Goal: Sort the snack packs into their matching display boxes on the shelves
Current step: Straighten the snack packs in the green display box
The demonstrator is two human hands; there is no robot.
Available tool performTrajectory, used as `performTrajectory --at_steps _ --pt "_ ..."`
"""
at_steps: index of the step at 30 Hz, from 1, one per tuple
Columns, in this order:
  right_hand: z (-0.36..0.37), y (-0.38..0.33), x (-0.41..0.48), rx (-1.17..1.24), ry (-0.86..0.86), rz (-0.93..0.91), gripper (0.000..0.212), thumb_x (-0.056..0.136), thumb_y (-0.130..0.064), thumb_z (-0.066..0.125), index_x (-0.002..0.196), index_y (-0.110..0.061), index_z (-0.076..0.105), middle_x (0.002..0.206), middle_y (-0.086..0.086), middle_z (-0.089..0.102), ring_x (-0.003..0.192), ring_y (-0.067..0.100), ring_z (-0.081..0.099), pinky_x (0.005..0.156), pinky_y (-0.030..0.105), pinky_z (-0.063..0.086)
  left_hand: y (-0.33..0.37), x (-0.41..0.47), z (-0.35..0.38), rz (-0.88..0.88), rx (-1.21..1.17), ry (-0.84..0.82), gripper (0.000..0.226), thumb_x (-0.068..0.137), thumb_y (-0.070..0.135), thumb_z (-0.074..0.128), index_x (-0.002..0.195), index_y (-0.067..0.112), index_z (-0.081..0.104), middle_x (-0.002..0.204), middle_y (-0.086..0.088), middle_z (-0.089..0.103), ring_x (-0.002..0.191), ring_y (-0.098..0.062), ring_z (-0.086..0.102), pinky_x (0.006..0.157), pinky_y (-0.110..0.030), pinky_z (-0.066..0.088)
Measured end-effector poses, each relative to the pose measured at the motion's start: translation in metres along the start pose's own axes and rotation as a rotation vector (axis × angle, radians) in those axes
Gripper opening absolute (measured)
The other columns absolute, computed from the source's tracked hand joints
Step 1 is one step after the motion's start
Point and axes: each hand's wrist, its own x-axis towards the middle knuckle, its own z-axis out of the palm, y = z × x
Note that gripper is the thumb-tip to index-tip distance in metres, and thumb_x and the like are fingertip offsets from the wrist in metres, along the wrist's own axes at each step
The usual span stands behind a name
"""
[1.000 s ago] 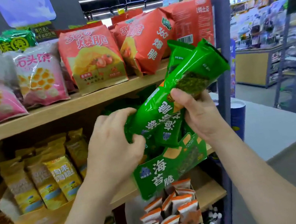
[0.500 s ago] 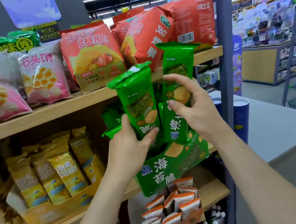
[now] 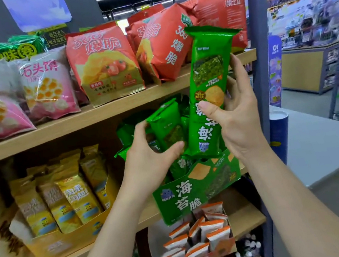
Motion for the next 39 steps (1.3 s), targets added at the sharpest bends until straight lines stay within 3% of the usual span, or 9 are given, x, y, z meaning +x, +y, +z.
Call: performTrajectory --at_steps 3,13,19,23,26,29,32,36,39 --pt "0.003 0.000 -0.001 0.027 -0.024 0.021 0.081 0.079 0.014 0.068 0.148 -0.012 0.035 0.140 0.011 0.053 0.122 0.019 0.059 0.097 0.033 0.051 0.000 0.009 -0.001 0.026 -0.028 -0.008 0.060 0.081 0.034 0.078 0.130 0.029 0.044 0.098 0.024 0.057 0.085 0.013 0.053 0.069 -0.006 0.040" --pt "0.003 -0.008 -0.001 0.192 -0.025 0.105 0.061 0.077 0.009 0.066 0.133 -0.003 0.046 0.113 0.006 0.064 0.101 0.018 0.064 0.091 0.034 0.052 -0.011 0.018 0.020 0.077 0.342 0.044 0.084 0.089 0.025 0.070 0.152 0.028 0.015 0.105 -0.010 0.068 0.087 -0.027 0.066 0.077 -0.041 0.054" --pt "0.009 0.011 -0.012 0.150 -0.037 0.177 0.066 0.076 0.008 0.069 0.134 -0.012 0.045 0.121 0.005 0.062 0.108 0.017 0.064 0.092 0.033 0.052 -0.023 0.006 0.018 0.376 0.507 0.270 0.066 0.086 0.013 0.071 0.145 0.020 0.043 0.120 -0.006 0.064 0.091 -0.029 0.066 0.066 -0.041 0.056" --pt "0.015 0.020 -0.014 0.077 -0.076 0.219 0.072 0.078 0.009 0.068 0.141 -0.008 0.038 0.124 0.004 0.059 0.107 0.012 0.064 0.090 0.026 0.051 -0.037 -0.011 0.002 0.388 0.526 0.447 0.055 0.083 0.014 0.072 0.135 0.015 0.055 0.122 -0.011 0.057 0.110 -0.030 0.048 0.087 -0.040 0.046" --pt "0.011 0.025 -0.016 -0.039 -0.167 0.236 0.074 0.079 0.005 0.070 0.141 -0.019 0.038 0.130 -0.001 0.058 0.111 0.010 0.064 0.091 0.026 0.051 -0.049 -0.008 -0.009 0.086 0.479 0.270 0.076 0.083 0.026 0.075 0.148 0.023 0.034 0.137 -0.010 0.046 0.125 -0.030 0.040 0.101 -0.041 0.037" --pt "0.002 0.029 -0.020 -0.275 -0.297 0.273 0.077 0.083 -0.005 0.072 0.146 -0.026 0.033 0.135 -0.004 0.056 0.117 0.012 0.061 0.100 0.038 0.051 -0.055 0.002 -0.016 -0.022 0.239 0.158 0.075 0.081 0.025 0.079 0.144 0.027 0.038 0.132 -0.002 0.049 0.119 -0.022 0.050 0.093 -0.029 0.040" --pt "-0.004 0.029 -0.024 -0.500 -0.408 0.289 0.080 0.086 -0.009 0.072 0.149 -0.032 0.027 0.138 -0.008 0.054 0.125 0.012 0.055 0.111 0.043 0.042 -0.049 0.004 -0.014 0.049 0.116 0.176 0.069 0.079 0.015 0.080 0.137 0.030 0.047 0.124 0.005 0.049 0.109 -0.007 0.049 0.088 -0.017 0.041" --pt "-0.003 0.027 -0.038 -0.799 -0.513 0.319 0.092 0.087 -0.011 0.073 0.156 -0.028 0.014 0.144 -0.003 0.050 0.130 0.015 0.049 0.109 0.030 0.037 -0.048 -0.011 -0.004 0.351 0.501 0.375 0.042 0.083 0.012 0.074 0.124 0.012 0.063 0.128 -0.014 0.052 0.118 -0.027 0.047 0.098 -0.040 0.044" --pt "-0.003 0.030 -0.045 -0.908 -0.486 0.263 0.090 0.085 -0.018 0.075 0.153 -0.031 0.018 0.135 0.000 0.058 0.122 0.021 0.056 0.104 0.042 0.046 -0.041 -0.035 0.013 0.557 0.584 0.360 0.031 0.089 0.027 0.064 0.114 0.010 0.068 0.104 -0.010 0.062 0.097 -0.023 0.056 0.076 -0.031 0.047"
